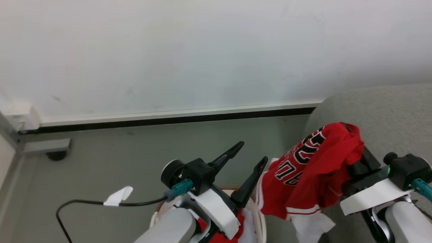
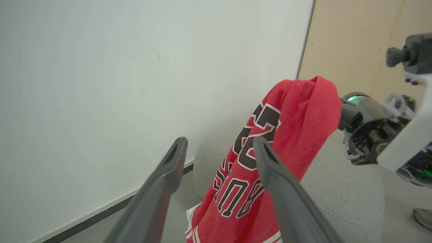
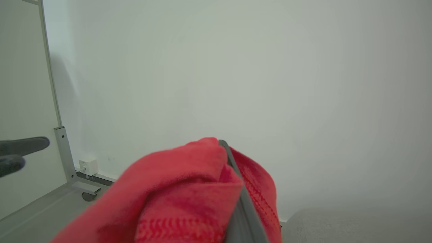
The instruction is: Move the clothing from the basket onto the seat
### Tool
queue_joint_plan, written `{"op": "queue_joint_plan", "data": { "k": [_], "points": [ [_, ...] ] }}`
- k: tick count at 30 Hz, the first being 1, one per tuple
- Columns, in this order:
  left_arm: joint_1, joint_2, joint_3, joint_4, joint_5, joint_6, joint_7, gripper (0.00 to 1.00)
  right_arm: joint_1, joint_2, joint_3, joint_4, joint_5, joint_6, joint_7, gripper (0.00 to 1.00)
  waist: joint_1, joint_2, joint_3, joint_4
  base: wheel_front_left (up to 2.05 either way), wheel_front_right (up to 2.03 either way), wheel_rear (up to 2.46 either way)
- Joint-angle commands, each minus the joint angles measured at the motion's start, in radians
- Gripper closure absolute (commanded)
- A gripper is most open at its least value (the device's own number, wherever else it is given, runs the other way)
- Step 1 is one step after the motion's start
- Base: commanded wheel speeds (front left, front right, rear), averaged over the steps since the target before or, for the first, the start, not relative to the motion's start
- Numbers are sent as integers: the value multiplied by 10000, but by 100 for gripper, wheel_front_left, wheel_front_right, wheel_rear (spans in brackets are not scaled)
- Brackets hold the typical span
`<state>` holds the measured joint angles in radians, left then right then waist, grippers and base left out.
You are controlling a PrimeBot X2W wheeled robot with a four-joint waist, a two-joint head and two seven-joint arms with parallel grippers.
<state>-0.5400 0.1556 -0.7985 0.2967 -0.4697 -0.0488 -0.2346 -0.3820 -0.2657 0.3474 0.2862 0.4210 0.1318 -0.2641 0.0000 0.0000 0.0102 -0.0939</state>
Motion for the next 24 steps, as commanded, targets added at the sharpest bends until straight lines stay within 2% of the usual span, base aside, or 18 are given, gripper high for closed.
{"op": "queue_joint_plan", "data": {
  "k": [1,15,24],
  "points": [
    [79,42,-32,-42,66,3,-91,0,143,-116,-159,-105,-83,-22,-3,100,0,0,42,-511,0,0,0],
    [-24,36,-178,43,323,33,-211,0,403,-307,-473,-692,-147,-22,-3,100,0,0,224,-2657,0,0,0],
    [-142,31,-242,134,411,62,-243,0,585,-260,-558,-969,-198,-22,-3,100,0,0,363,-3461,0,0,0]
  ]
}}
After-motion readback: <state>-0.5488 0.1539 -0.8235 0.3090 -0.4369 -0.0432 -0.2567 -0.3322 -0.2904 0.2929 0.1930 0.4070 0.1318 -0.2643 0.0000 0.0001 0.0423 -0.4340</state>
